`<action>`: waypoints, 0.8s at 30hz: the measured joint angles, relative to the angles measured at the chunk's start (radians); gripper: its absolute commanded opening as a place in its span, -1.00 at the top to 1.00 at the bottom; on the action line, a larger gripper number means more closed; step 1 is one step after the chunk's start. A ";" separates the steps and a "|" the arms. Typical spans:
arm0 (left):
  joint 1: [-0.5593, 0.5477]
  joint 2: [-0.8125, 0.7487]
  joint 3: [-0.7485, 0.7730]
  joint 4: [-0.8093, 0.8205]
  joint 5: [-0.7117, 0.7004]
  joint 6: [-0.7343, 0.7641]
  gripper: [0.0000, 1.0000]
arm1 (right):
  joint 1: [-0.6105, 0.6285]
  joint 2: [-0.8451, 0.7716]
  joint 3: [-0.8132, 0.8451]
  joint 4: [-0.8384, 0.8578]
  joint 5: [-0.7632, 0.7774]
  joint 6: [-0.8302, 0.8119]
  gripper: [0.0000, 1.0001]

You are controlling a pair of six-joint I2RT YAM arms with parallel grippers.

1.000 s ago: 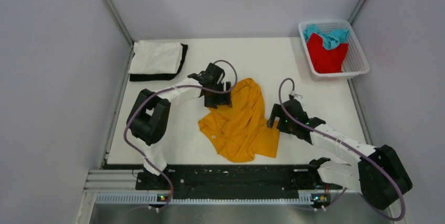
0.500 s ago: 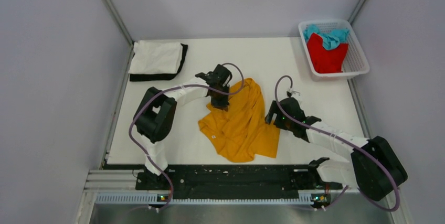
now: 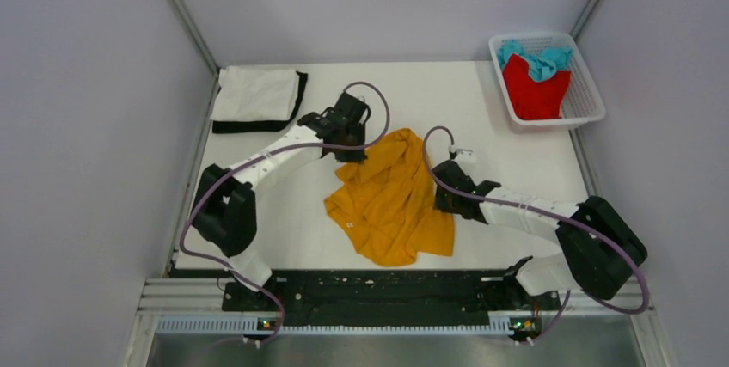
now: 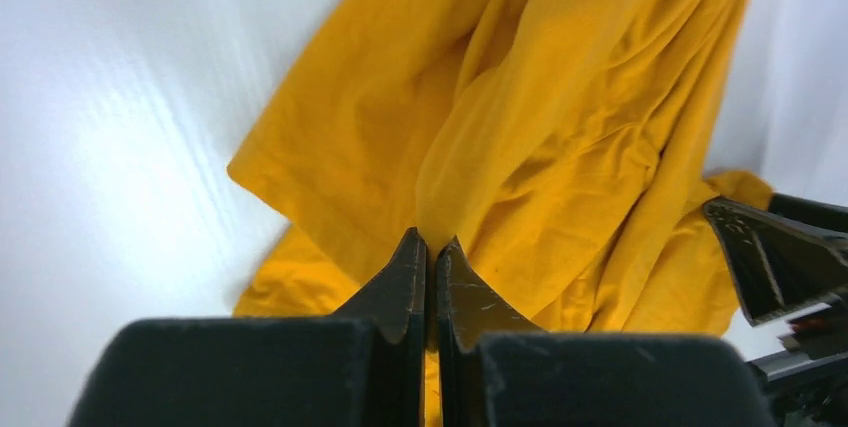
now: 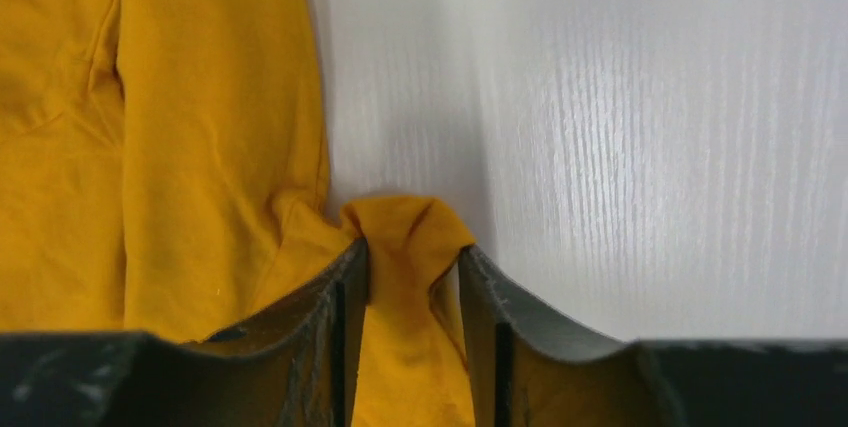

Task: Fold and stack the t-shirts
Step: Flatten out the tshirt

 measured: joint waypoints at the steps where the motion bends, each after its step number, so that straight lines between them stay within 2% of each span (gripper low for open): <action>1: 0.000 -0.028 0.000 -0.003 -0.019 0.000 1.00 | 0.006 0.015 0.011 -0.012 0.014 0.001 0.47; 4: 0.000 -0.105 0.000 -0.016 -0.092 -0.003 1.00 | 0.031 0.060 0.047 -0.037 0.062 0.010 1.00; 8: 0.001 -0.143 0.000 -0.056 -0.204 -0.016 1.00 | 0.074 0.092 0.079 -0.074 0.127 0.040 1.00; 12: 0.021 -0.168 0.001 -0.117 -0.304 -0.029 1.00 | 0.084 0.072 0.131 -0.235 0.277 0.039 1.00; 14: 0.043 -0.210 0.003 -0.150 -0.356 -0.032 1.00 | 0.084 0.013 0.186 -0.300 0.356 0.014 1.00; 18: 0.073 -0.406 0.019 -0.179 -0.467 -0.020 1.00 | 0.086 -0.208 0.360 -0.304 0.446 -0.128 1.00; 24: 0.068 -0.808 0.123 -0.154 -0.520 0.037 1.00 | 0.086 -0.504 0.631 -0.208 0.423 -0.368 1.00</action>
